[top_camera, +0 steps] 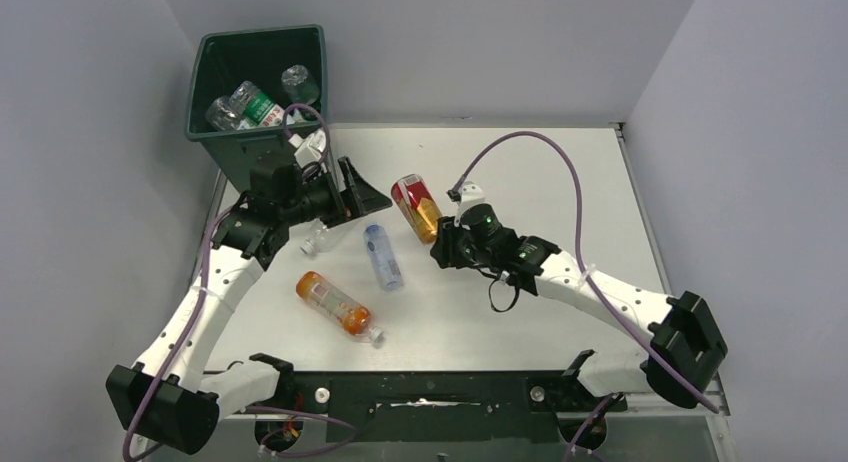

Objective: Put the plastic bottles in the bin
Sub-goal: Pick up the plastic bottle at the center of the board.

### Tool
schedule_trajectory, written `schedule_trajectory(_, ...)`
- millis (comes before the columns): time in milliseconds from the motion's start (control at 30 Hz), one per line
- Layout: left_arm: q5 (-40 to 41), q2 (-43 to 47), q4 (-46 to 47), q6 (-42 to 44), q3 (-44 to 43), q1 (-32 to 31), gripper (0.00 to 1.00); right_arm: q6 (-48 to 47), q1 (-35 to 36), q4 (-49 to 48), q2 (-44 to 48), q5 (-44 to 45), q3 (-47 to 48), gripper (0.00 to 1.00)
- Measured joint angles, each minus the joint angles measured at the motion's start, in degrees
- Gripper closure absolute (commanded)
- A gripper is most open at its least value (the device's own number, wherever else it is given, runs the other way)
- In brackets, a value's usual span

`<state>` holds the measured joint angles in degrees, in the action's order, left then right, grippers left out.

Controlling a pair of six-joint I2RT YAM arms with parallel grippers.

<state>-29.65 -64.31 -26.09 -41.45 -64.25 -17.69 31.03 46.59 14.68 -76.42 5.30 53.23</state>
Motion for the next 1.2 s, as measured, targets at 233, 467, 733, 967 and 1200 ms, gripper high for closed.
schedule_trajectory(233,3.02,-0.44,3.13,-3.32,0.63,-4.68,0.15,1.68,0.0,1.05,4.11,1.84,-0.87,0.78)
schedule_trajectory(467,6.21,-0.44,5.53,-5.99,2.43,-7.48,0.15,2.4,0.0,1.95,5.25,2.29,-0.85,0.78)
schedule_trajectory(733,10.21,-0.48,7.58,-6.82,4.79,-9.4,0.15,2.69,0.22,1.62,5.99,1.44,0.13,0.78)
schedule_trajectory(967,13.07,-2.27,9.97,-7.23,6.47,-9.64,0.15,3.13,2.12,1.18,7.54,0.26,0.9,0.78)
schedule_trajectory(1200,14.6,-4.15,13.49,-7.96,6.75,-10.01,0.15,3.98,5.53,1.2,7.8,0.2,1.31,0.78)
